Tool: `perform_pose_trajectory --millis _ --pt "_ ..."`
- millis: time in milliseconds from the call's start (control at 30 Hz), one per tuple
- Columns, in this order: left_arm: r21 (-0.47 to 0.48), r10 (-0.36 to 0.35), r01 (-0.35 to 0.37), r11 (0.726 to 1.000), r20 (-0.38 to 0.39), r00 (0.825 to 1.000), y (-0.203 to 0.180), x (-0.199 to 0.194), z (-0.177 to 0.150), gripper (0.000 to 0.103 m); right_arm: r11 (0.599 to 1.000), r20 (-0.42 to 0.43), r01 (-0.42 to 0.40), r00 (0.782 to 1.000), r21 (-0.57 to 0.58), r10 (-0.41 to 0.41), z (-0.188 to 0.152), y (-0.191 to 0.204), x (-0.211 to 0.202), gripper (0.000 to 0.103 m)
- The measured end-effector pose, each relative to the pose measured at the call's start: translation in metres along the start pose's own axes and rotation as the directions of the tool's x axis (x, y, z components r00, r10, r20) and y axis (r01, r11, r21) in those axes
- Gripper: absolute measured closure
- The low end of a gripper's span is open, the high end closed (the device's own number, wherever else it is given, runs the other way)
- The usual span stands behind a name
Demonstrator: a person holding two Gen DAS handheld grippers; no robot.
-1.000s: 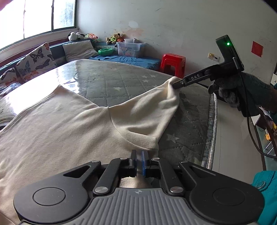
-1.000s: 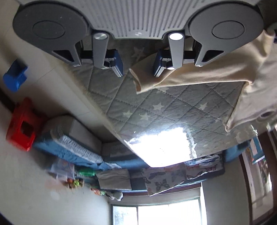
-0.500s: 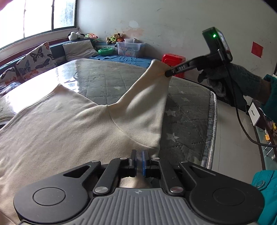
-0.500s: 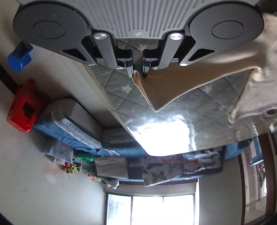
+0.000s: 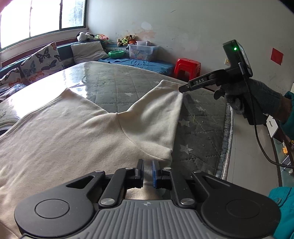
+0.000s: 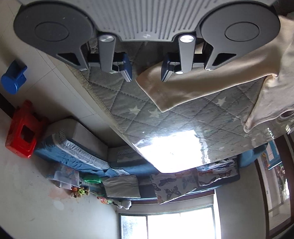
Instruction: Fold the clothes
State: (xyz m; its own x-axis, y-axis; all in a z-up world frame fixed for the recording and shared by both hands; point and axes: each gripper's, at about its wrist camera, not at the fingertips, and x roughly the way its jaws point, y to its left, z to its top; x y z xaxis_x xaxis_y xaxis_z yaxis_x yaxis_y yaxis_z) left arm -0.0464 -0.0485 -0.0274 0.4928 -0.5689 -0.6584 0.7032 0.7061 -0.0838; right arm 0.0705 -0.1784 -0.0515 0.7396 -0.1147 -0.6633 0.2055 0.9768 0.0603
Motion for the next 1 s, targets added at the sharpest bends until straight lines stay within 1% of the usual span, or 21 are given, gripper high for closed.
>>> perform_pose_trajectory --millis 100,167,233,300,367,433,467,567,600,667,800,867,1000 --pt "-0.011 0.012 -0.012 1.0 0.008 1.0 0.001 -0.004 0.002 0.093 0.998 0.007 -0.026 1.0 0.057 0.026 -0.001 -0.004 0.008 0.068" --pt "-0.016 0.017 -0.017 1.0 0.011 1.0 0.001 -0.005 0.003 0.093 0.998 0.016 -0.031 0.999 0.056 0.03 -0.001 -0.004 0.01 0.071" --pt "-0.015 0.019 -0.019 1.0 0.009 1.0 0.0 -0.004 0.003 0.093 0.997 0.021 -0.035 0.999 0.063 0.034 -0.001 -0.003 0.011 0.09" --pt "-0.011 0.016 -0.016 1.0 0.005 1.0 -0.002 -0.001 0.004 0.093 0.996 0.026 -0.043 0.999 0.077 0.041 0.0 -0.004 0.01 0.093" --pt "-0.008 0.013 -0.013 1.0 0.002 1.0 -0.004 0.002 0.004 0.093 0.996 0.038 -0.043 0.998 0.08 0.04 0.001 -0.005 0.008 0.094" --pt "-0.009 0.009 -0.009 1.0 -0.004 1.0 -0.005 0.006 0.004 0.093 0.996 0.032 -0.044 0.999 0.077 0.042 0.002 -0.005 0.009 0.094" --pt "-0.009 0.01 -0.01 1.0 -0.007 1.0 -0.006 0.008 0.004 0.093 0.997 0.019 -0.033 0.999 0.064 0.032 0.001 -0.004 0.012 0.094" --pt "-0.014 0.013 -0.013 1.0 -0.005 1.0 -0.007 0.007 0.003 0.092 0.998 0.032 -0.034 0.999 0.045 0.032 0.003 -0.001 0.01 0.094" --pt "-0.017 0.014 -0.015 1.0 -0.005 1.0 -0.006 0.006 0.003 0.091 0.998 0.039 -0.038 0.999 0.046 0.037 0.006 0.0 0.008 0.094" --pt "-0.02 0.03 -0.03 0.999 -0.002 1.0 -0.005 0.004 0.003 0.081 0.998 0.057 -0.046 0.997 0.04 0.043 0.011 0.002 0.003 0.094" --pt "-0.034 0.041 -0.041 0.999 0.004 0.999 -0.004 0.001 0.002 0.08 0.998 0.082 -0.06 0.995 0.025 0.058 0.02 0.008 -0.008 0.095" --pt "-0.04 0.047 -0.047 0.998 0.007 0.999 -0.004 0.0 0.0 0.075 0.997 0.085 -0.081 0.993 0.018 0.079 0.024 0.013 -0.013 0.096" --pt "-0.055 0.061 -0.06 0.997 0.008 0.998 -0.003 -0.002 -0.003 0.073 0.993 0.11 -0.116 0.987 -0.035 0.119 0.031 0.029 -0.028 0.098"
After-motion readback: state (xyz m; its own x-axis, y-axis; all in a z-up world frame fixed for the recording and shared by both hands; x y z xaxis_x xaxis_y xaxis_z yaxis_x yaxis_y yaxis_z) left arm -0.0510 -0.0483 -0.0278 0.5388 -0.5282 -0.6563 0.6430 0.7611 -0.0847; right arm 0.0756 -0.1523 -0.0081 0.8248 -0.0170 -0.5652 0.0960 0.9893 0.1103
